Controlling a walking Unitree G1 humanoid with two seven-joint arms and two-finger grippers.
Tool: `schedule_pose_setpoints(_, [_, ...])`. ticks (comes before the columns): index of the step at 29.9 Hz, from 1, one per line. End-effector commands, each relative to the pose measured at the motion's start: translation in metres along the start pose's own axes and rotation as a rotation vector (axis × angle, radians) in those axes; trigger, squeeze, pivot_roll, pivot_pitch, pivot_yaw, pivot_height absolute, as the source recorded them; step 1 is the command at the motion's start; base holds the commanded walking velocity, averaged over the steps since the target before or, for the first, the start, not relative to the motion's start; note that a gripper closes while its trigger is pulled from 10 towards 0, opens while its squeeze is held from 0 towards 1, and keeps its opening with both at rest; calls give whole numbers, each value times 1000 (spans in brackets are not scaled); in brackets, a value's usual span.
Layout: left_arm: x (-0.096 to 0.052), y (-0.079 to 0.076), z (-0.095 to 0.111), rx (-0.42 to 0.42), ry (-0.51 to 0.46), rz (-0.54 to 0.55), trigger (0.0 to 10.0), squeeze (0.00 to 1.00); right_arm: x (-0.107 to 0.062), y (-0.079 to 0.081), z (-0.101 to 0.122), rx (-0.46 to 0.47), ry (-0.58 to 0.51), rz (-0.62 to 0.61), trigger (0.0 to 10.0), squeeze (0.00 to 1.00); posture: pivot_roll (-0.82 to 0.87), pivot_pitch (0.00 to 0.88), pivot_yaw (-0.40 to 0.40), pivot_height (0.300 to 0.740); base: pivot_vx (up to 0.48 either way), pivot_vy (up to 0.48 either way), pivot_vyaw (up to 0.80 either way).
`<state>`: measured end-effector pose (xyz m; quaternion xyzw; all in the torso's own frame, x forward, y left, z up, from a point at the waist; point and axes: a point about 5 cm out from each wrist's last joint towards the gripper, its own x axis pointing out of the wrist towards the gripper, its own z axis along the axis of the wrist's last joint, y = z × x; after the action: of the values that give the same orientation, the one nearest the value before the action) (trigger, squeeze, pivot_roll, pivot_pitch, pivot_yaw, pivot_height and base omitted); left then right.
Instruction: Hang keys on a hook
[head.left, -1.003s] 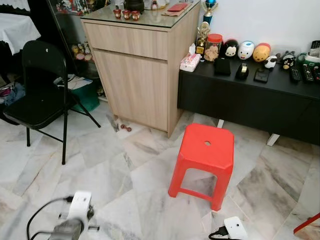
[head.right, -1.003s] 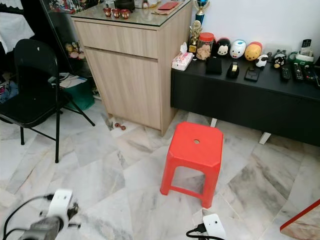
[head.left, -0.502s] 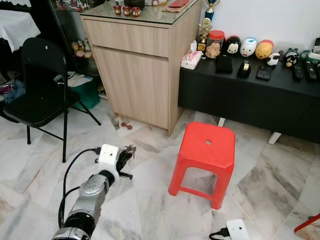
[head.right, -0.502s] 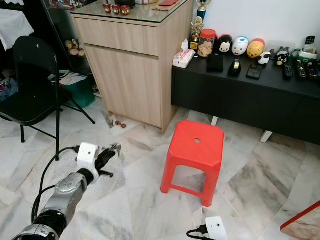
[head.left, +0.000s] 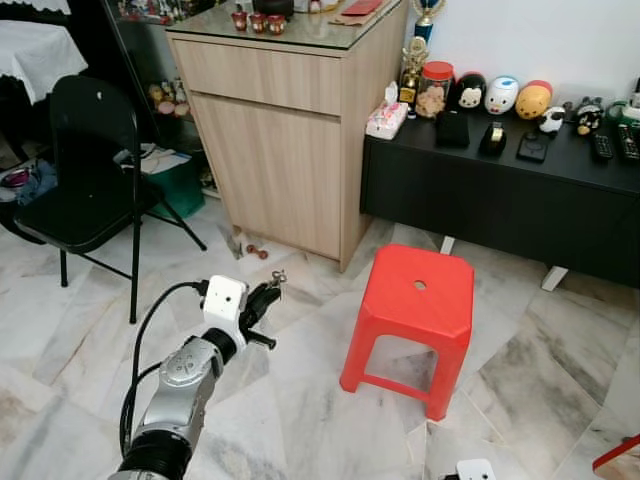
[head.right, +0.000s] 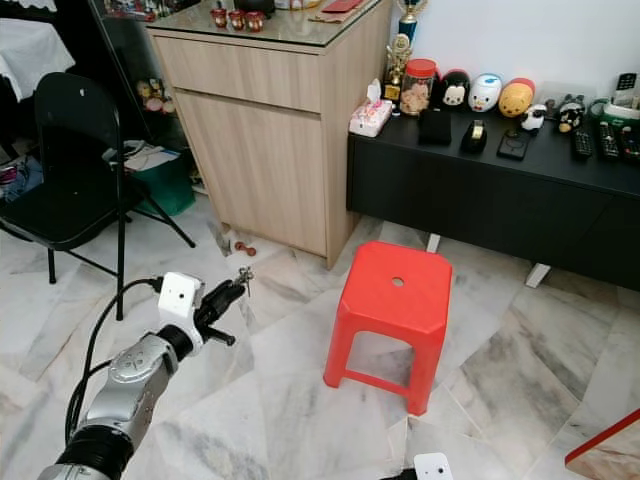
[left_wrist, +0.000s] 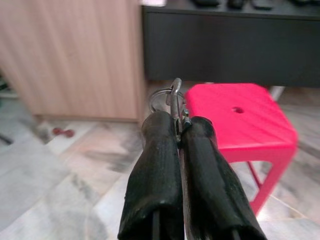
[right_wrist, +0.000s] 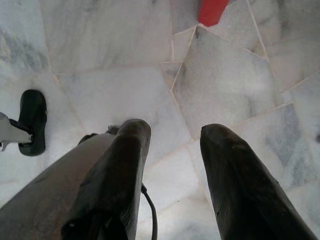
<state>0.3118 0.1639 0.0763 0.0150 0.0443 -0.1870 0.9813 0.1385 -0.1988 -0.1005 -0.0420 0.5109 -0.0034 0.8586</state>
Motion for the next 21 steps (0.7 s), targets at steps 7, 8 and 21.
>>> schedule_pose_setpoints(7, [-12, 9, 2, 17, -19, 160, 10000, 0, 0, 0, -2, 132, 7, -22, 10000, 0, 30, 14, 47, 740, 0, 0, 0])
schedule_pose_setpoints(8, [-13, 10, 3, 20, -26, 167, 10000, 0, 0, 0, -2, 149, 6, -24, 10000, 0, 31, 14, 46, 740, 0, 0, 0])
schedule_pose_setpoints(21, [-12, 5, 16, 15, -81, 179, 10000, 0, 4, -1, 15, 243, 13, -65, 10000, 0, 27, 51, 41, 740, 0, -310, 0])
